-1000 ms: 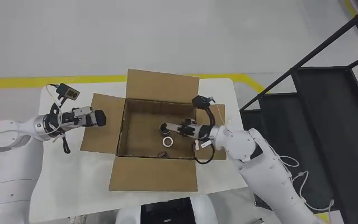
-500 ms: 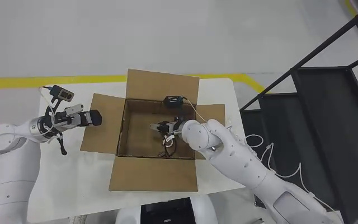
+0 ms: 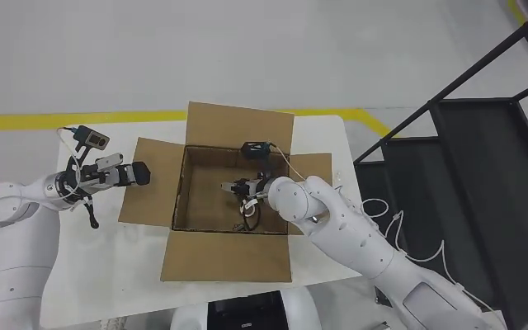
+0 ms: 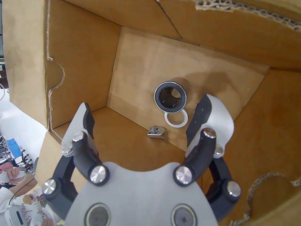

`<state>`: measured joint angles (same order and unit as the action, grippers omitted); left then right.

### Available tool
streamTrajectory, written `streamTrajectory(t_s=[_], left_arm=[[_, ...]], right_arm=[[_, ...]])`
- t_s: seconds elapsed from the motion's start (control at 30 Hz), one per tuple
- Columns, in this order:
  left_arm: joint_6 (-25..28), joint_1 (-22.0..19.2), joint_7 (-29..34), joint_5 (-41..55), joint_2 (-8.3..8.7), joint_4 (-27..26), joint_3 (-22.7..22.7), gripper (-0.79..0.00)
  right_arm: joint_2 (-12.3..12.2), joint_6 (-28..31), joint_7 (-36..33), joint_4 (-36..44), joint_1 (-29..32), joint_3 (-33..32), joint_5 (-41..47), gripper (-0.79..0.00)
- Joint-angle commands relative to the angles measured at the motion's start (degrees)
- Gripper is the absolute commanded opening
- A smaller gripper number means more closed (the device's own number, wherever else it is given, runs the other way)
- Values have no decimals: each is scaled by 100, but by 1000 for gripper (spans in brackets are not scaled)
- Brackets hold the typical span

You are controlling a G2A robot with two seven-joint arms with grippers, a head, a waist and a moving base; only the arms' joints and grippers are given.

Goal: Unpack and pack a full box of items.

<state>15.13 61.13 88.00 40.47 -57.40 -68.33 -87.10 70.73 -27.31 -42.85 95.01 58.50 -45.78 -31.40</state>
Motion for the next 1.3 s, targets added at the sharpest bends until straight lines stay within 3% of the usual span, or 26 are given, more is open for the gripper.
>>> streamTrajectory(t_s=[0.0, 0.3, 0.53, 0.77, 0.8, 0.83, 0.9, 0.93, 1.27], left_arm=[[0, 0, 0, 0, 0, 0, 0, 0], [0, 0, 0, 0, 0, 0, 0, 0], [0, 0, 0, 0, 0, 0, 0, 0], [0, 0, 0, 0, 0, 0, 0, 0], [0, 0, 0, 0, 0, 0, 0, 0], [0, 0, 0, 0, 0, 0, 0, 0], [0, 0, 0, 0, 0, 0, 0, 0], [0, 0, 0, 0, 0, 0, 0, 0], [0, 0, 0, 0, 0, 0, 0, 0]], right_arm=[[0, 20, 15, -4, 13, 2, -1, 0], [80, 186, -97, -330, 47, 404, -438, 0], [267, -47, 350, -772, -108, 583, -442, 0], [423, -368, 353, -1171, -308, 764, -550, 0], [453, -434, 359, -1207, -339, 808, -601, -65], [467, -467, 374, -1227, -350, 828, -634, -209], [507, -524, 388, -1291, -375, 876, -687, -628], [526, -545, 389, -1327, -391, 894, -704, -782], [638, -690, 306, -1300, -426, 936, -944, -785]])
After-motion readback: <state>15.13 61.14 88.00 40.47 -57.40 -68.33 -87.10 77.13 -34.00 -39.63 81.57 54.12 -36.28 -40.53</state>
